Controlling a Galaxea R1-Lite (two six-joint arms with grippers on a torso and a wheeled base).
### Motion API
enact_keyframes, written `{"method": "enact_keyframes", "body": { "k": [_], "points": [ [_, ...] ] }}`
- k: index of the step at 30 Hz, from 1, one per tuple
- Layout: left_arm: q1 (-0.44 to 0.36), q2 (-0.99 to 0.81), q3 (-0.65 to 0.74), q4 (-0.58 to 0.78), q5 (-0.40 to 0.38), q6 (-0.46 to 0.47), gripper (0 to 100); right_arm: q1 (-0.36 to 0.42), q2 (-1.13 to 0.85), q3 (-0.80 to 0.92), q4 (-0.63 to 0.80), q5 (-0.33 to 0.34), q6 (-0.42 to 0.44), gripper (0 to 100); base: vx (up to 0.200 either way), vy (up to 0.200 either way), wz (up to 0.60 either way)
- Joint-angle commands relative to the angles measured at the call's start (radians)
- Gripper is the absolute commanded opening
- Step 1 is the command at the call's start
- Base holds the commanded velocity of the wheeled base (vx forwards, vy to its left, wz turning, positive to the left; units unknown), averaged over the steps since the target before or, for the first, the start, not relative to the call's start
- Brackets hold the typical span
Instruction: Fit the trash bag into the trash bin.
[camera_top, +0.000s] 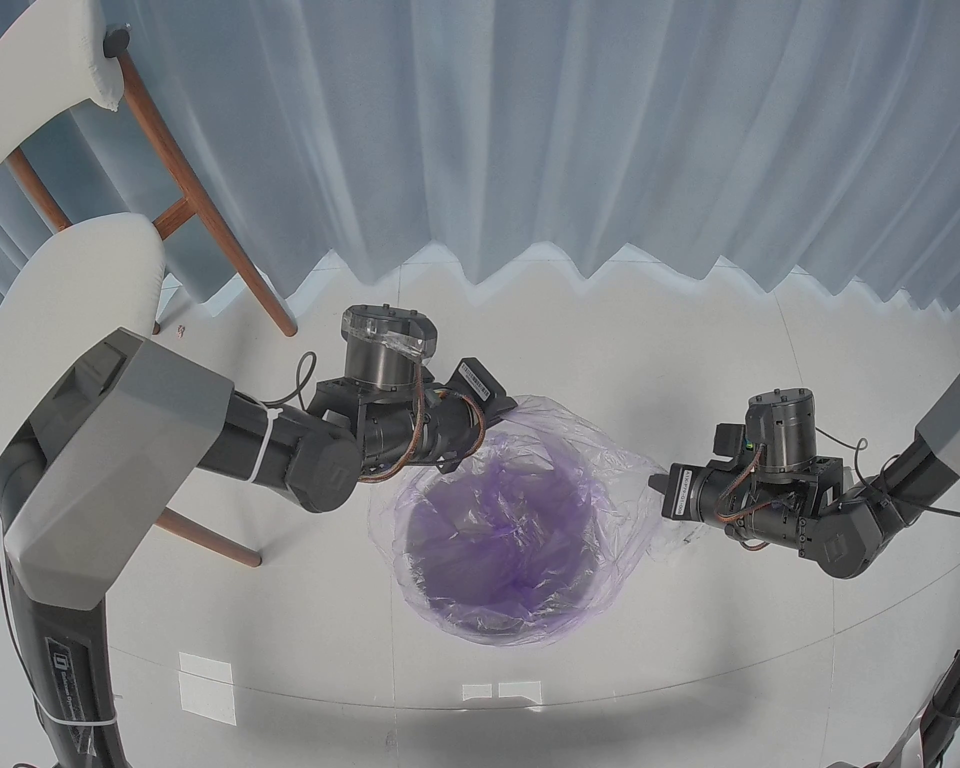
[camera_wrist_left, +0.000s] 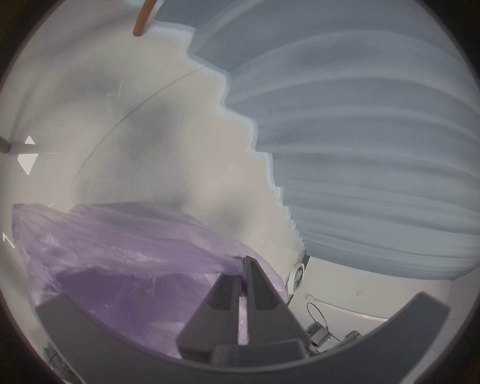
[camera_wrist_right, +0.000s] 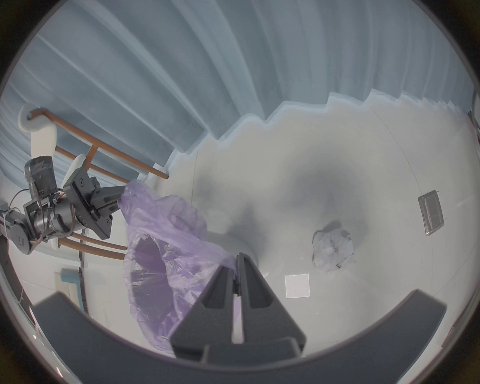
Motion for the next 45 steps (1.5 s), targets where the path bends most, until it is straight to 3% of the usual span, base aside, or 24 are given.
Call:
{"method": "enact_keyframes", "body": {
  "k": [1, 7, 12, 16, 21, 24, 34, 45],
  "points": [
    [0.006, 0.060, -0.081, 0.040, -0.024, 0.000, 0, -0.046, 0.052, -0.014, -0.014, 0.018, -0.003, 0, 0.000, 0.000, 0.00],
    [0.010, 0.121, -0.197, 0.120, -0.045, 0.000, 0, -0.069, 0.135, -0.018, -0.129, 0.020, -0.004, 0, 0.000, 0.000, 0.00],
    [0.040, 0.149, -0.316, 0.289, -0.127, -0.003, 0, -0.071, 0.172, -0.018, -0.166, 0.023, -0.004, 0, 0.000, 0.000, 0.00],
    [0.053, 0.162, -0.396, 0.414, -0.145, -0.005, 0, -0.072, 0.173, -0.018, -0.166, 0.027, -0.001, 0, 0.000, 0.000, 0.00],
    [0.113, 0.178, -0.468, 0.477, -0.292, -0.008, 0, -0.092, 0.172, -0.017, -0.167, 0.046, -0.001, 0, 0.000, 0.000, 0.00],
    [0.121, 0.178, -0.488, 0.505, -0.332, -0.008, 0, -0.095, 0.173, -0.017, -0.167, 0.046, -0.001, 0, 0.000, 0.000, 0.00],
    [0.122, 0.248, -0.590, 0.600, -0.334, 0.007, 0, -0.109, 0.218, -0.018, -0.170, 0.055, -0.001, 0, 0.000, 0.000, 0.00],
    [0.148, 0.323, -0.590, 0.663, -0.335, 0.000, 0, -0.101, 0.311, -0.089, -0.195, 0.061, 0.003, 0, 0.000, 0.000, 0.00]
  ]
}}
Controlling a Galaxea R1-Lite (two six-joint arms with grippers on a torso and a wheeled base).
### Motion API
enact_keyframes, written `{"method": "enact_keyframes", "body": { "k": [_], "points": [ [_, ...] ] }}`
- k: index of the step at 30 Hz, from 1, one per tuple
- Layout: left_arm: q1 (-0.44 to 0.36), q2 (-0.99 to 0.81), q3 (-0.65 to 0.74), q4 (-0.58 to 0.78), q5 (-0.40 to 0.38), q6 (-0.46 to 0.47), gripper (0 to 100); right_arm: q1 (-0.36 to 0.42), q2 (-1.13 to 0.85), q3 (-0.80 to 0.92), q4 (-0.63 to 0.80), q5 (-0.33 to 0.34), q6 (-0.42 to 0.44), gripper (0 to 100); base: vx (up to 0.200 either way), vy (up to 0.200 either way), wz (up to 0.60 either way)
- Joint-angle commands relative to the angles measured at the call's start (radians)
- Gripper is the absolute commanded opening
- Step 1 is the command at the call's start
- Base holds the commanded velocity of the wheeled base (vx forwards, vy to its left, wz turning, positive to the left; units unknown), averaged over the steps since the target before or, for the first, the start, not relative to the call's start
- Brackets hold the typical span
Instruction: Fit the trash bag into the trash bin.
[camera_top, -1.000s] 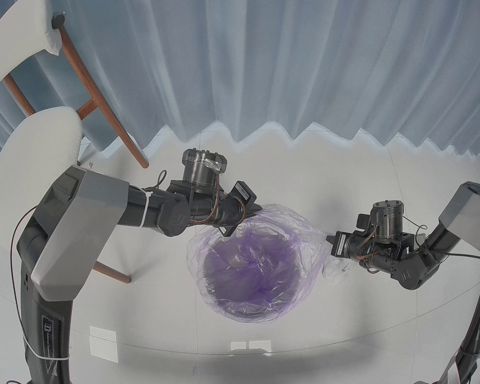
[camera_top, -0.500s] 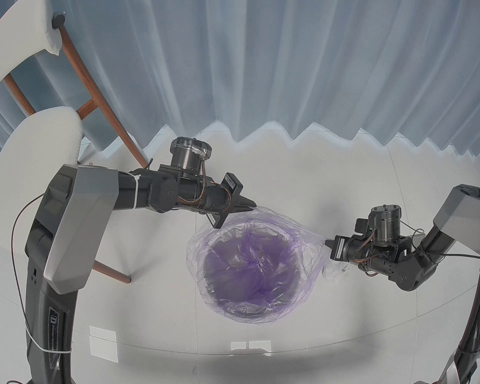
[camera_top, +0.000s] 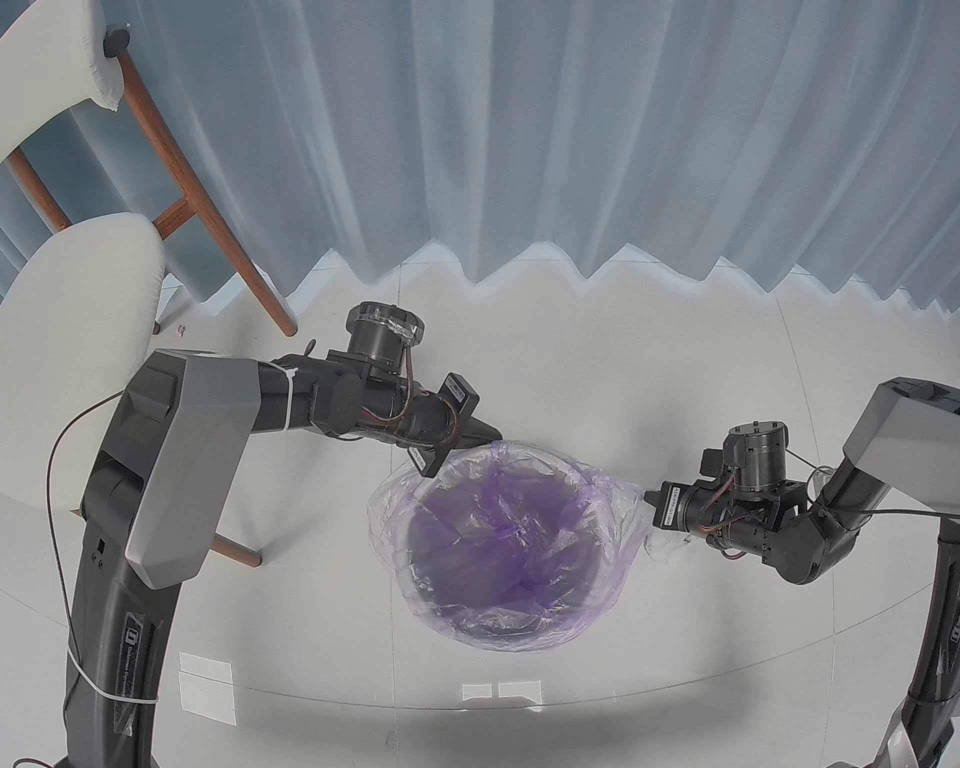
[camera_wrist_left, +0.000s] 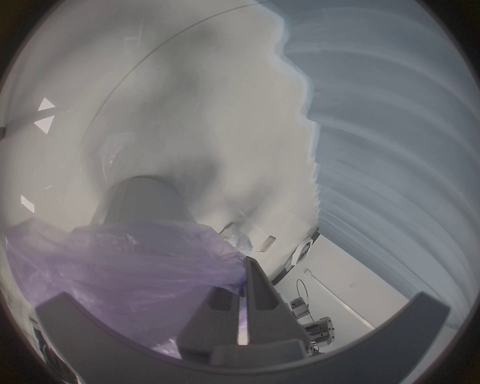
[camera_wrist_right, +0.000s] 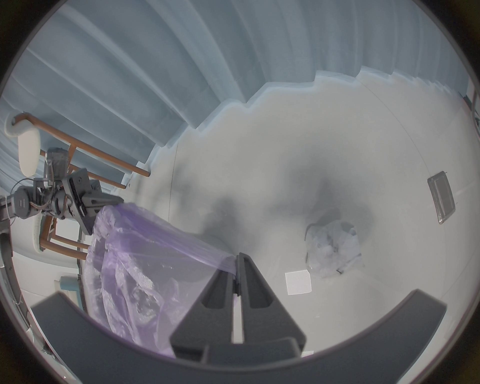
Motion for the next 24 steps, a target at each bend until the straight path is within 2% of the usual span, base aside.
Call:
{"method": "enact_keyframes", "body": {
  "k": [1, 9, 10, 13, 17, 21, 24],
  "points": [
    [0.016, 0.047, 0.000, 0.029, -0.002, -0.007, 0, 0.003, 0.063, -0.044, -0.018, 0.001, 0.007, 0, 0.000, 0.000, 0.00],
    [0.033, 0.099, 0.000, 0.136, -0.020, -0.036, 0, 0.003, 0.091, -0.076, -0.019, -0.001, 0.021, 0, 0.000, 0.000, 0.00],
    [0.034, 0.107, 0.000, 0.155, -0.025, -0.044, 0, 0.002, 0.089, -0.072, -0.021, -0.001, 0.033, 100, 0.000, 0.000, 0.00],
    [0.042, 0.121, 0.000, 0.199, -0.030, -0.064, 0, 0.002, 0.072, -0.058, -0.024, -0.001, 0.092, 100, 0.000, 0.000, 0.00],
    [0.058, 0.127, 0.000, 0.245, -0.030, -0.098, 0, 0.003, -0.003, -0.012, -0.019, 0.005, 0.219, 100, 0.000, 0.000, 0.00],
    [0.077, 0.122, 0.000, 0.294, -0.031, -0.101, 0, 0.003, -0.021, 0.039, -0.025, 0.022, 0.218, 100, 0.000, 0.000, 0.00],
    [0.099, 0.113, 0.000, 0.380, -0.028, -0.102, 0, 0.003, -0.043, 0.079, -0.048, 0.021, 0.207, 100, 0.000, 0.000, 0.00]
  ]
}}
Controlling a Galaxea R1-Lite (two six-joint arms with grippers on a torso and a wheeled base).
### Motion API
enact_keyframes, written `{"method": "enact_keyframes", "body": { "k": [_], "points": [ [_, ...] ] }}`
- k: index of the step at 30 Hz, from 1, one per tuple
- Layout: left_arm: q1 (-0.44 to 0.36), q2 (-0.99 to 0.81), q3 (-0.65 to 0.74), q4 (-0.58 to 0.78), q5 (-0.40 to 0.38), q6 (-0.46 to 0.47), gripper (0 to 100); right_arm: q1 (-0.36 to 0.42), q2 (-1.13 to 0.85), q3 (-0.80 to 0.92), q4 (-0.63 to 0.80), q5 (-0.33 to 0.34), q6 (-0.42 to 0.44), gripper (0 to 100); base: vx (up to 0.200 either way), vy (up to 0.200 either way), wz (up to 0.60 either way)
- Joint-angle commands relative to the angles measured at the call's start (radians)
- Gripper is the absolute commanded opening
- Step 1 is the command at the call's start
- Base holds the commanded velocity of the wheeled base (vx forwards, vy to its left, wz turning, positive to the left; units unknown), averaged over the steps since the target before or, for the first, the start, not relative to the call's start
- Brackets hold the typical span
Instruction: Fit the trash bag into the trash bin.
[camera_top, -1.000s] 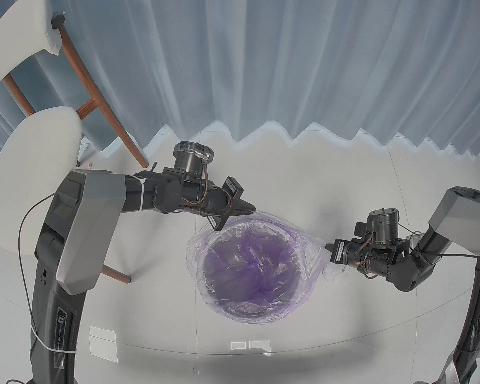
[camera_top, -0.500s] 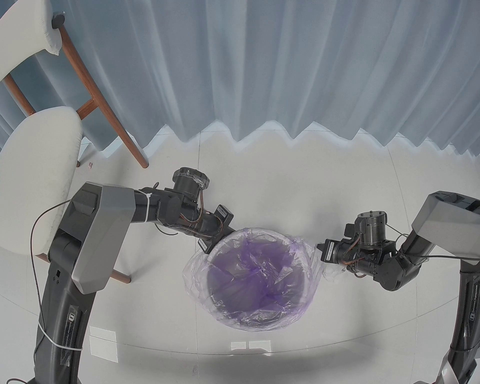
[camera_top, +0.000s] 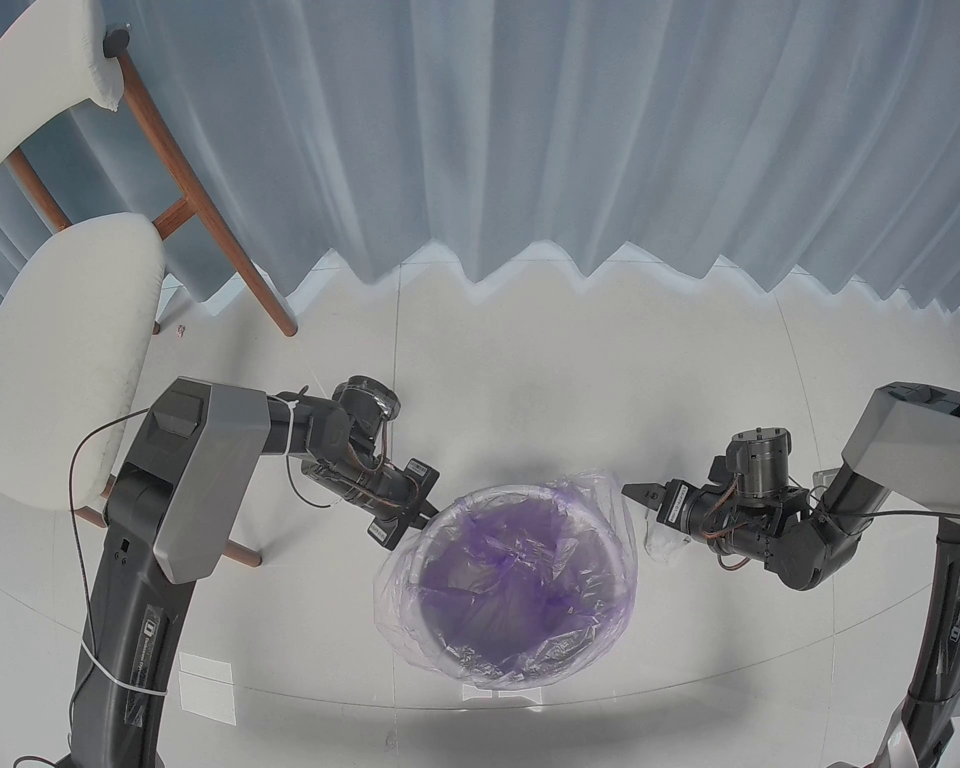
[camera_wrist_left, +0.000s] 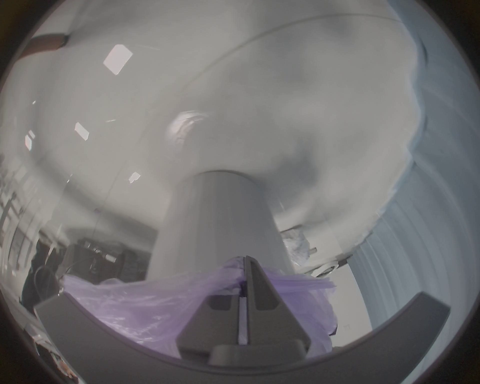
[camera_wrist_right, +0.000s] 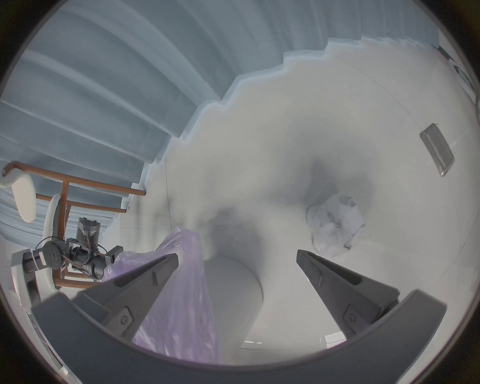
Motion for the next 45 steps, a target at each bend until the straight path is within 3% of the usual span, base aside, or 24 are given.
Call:
{"method": "enact_keyframes", "body": {
  "k": [1, 10, 14, 15, 18, 28, 33, 40, 41, 45],
  "points": [
    [0.031, -0.007, 0.000, 0.073, 0.001, -0.004, 0, 0.002, -0.060, 0.060, -0.022, 0.002, -0.008, 100, 0.000, 0.000, 0.00],
    [0.042, -0.005, 0.000, 0.403, 0.007, -0.041, 0, 0.020, -0.088, 0.158, -0.074, 0.002, -0.011, 100, 0.000, 0.000, 0.00],
    [0.028, -0.011, 0.000, 0.429, 0.004, -0.027, 0, 0.028, -0.085, 0.158, -0.078, 0.000, -0.011, 100, 0.000, 0.000, 0.00],
    [0.028, -0.011, 0.000, 0.421, 0.007, -0.027, 100, 0.032, -0.085, 0.160, -0.078, -0.001, -0.011, 100, 0.000, 0.000, 0.00],
    [0.025, -0.007, 0.000, 0.399, 0.021, -0.025, 100, 0.035, -0.085, 0.163, -0.076, -0.001, -0.013, 100, 0.000, 0.000, 0.00],
    [0.048, -0.010, 0.000, 0.413, 0.214, 0.024, 100, 0.049, -0.062, 0.140, -0.087, 0.002, -0.024, 100, 0.000, 0.000, 0.00],
    [0.048, -0.070, 0.000, 0.444, 0.248, 0.015, 100, 0.049, -0.062, 0.149, -0.087, 0.002, -0.024, 100, 0.000, 0.000, 0.00],
    [0.051, -0.163, 0.000, 0.564, 0.363, 0.016, 100, 0.051, -0.066, 0.147, -0.088, 0.002, -0.031, 100, 0.000, 0.000, 0.00],
    [0.054, -0.182, 0.000, 0.634, 0.416, 0.024, 100, 0.051, -0.065, 0.157, -0.088, 0.002, -0.051, 100, 0.000, 0.000, 0.00],
    [0.060, -0.198, 0.000, 0.766, 0.485, 0.019, 100, 0.060, -0.060, 0.174, -0.099, 0.003, -0.076, 100, 0.000, 0.000, 0.00]
  ]
}}
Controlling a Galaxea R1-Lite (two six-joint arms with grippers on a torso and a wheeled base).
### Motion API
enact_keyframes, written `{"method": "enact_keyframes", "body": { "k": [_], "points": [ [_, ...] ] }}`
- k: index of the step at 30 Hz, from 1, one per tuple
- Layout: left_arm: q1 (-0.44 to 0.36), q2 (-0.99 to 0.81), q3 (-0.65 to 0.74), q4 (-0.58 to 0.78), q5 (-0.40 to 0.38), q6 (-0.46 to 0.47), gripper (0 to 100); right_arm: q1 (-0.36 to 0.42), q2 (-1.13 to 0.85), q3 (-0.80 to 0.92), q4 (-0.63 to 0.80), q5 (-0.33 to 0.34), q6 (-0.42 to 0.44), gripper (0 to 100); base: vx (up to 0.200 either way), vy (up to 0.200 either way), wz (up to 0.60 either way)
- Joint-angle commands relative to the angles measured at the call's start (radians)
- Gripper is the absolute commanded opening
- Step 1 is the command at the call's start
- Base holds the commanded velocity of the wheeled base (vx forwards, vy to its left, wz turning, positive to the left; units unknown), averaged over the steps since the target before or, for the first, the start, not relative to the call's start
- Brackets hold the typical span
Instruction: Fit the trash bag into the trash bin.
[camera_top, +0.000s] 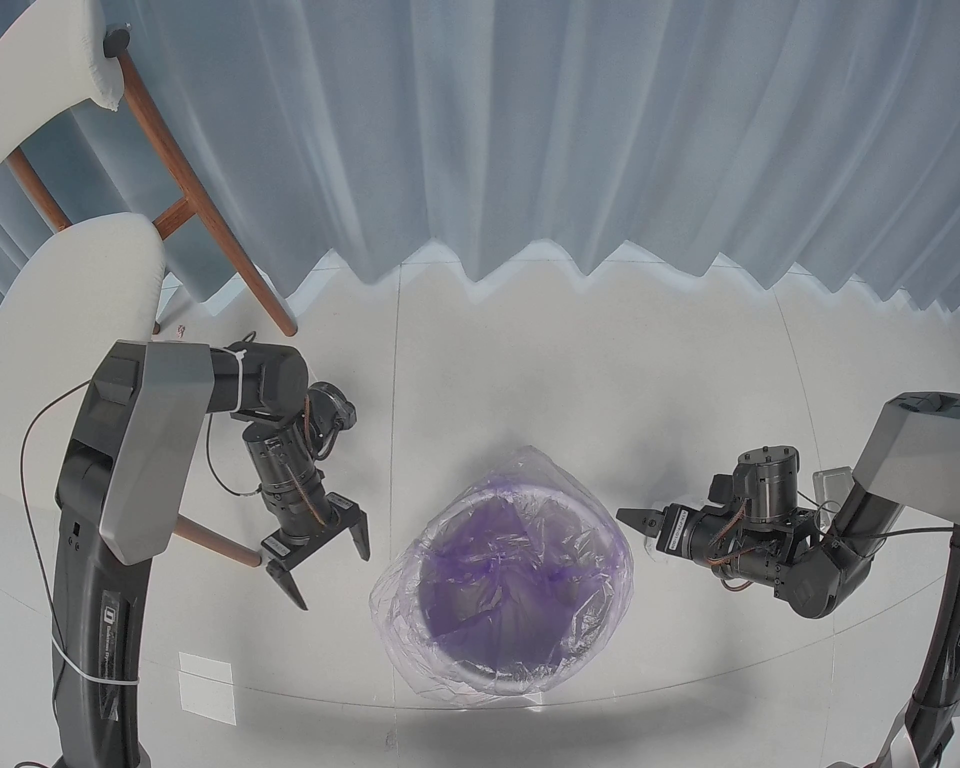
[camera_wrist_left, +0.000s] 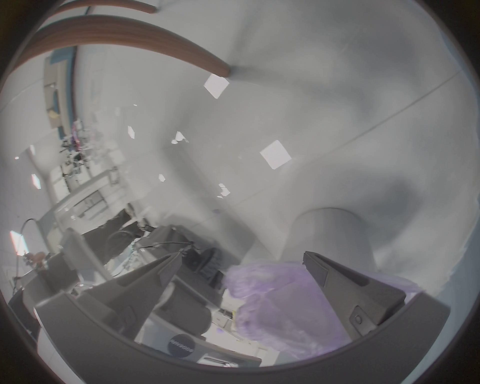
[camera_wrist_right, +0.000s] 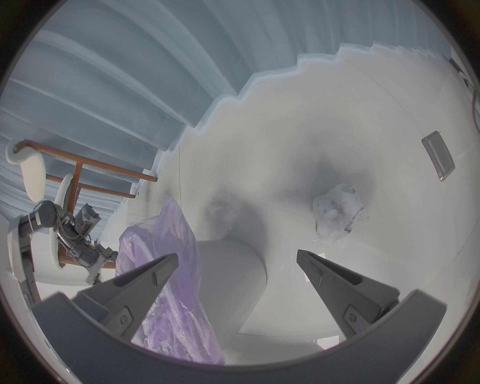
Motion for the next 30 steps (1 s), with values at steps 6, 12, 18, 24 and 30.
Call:
{"method": "enact_keyframes", "body": {
  "k": [6, 12, 18, 24, 30],
  "points": [
    [0.034, -0.135, 0.000, 0.195, 0.076, -0.006, 100, 0.029, 0.034, 0.024, -0.084, 0.003, -0.028, 100, 0.000, 0.000, 0.00],
    [0.054, -0.234, 0.000, 0.352, 0.074, 0.021, 100, 0.047, 0.053, 0.045, -0.092, 0.003, -0.034, 100, 0.000, 0.000, 0.00],
    [0.117, -0.301, 0.000, 0.421, 0.071, 0.030, 100, 0.041, 0.103, 0.042, -0.131, 0.009, -0.073, 100, 0.000, 0.000, 0.00],
    [0.181, -0.456, 0.000, 0.416, 0.031, 0.184, 100, 0.039, 0.155, 0.047, -0.217, 0.009, -0.074, 100, 0.167, 0.000, 0.00],
    [0.149, -0.648, 0.000, 0.324, 0.041, 0.265, 100, 0.038, 0.180, 0.034, -0.222, 0.009, -0.073, 100, 0.033, 0.000, 0.00]
  ]
}}
